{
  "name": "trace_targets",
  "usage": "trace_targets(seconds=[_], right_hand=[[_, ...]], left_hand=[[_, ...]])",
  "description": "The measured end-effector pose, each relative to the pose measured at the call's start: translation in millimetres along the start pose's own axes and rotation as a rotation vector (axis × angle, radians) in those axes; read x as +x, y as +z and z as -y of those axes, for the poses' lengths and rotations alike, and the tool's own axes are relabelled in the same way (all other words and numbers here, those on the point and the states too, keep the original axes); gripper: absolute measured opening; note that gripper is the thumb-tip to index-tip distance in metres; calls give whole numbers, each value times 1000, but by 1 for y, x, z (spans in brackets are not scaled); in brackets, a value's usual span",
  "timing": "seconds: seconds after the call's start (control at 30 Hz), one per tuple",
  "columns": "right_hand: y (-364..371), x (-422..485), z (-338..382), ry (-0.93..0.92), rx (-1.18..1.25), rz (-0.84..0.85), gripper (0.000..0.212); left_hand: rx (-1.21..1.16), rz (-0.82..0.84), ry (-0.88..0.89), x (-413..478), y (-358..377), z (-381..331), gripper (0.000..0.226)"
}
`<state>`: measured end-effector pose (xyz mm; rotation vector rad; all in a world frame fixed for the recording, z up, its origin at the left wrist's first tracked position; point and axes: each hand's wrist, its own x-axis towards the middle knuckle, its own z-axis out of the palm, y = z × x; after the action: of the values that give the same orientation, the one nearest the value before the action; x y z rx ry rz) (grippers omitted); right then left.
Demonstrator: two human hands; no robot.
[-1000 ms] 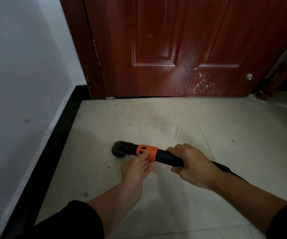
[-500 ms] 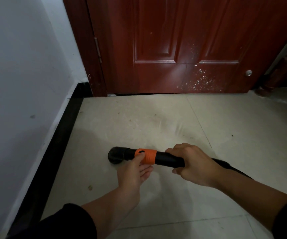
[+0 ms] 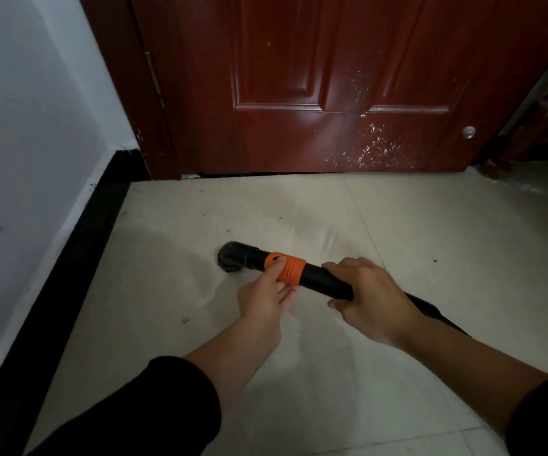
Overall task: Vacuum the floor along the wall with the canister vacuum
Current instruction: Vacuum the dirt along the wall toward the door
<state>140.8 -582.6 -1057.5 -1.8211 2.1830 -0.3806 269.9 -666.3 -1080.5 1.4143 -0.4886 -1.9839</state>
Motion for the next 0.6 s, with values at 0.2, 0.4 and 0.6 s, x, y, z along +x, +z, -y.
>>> trace_targets(seconds=[0.2,0.4,0.6], right_hand=[[9,46,-4,5,11,-54,25],[-3,50,15,75,72,71,29],[-81,13,33,110,198,229,27]], left_hand=[[2,-42,24,34,20,-25,16],[-28,-110,-77,25,26,-43,39],[-122,-156,-168,-56,46,-59,43]])
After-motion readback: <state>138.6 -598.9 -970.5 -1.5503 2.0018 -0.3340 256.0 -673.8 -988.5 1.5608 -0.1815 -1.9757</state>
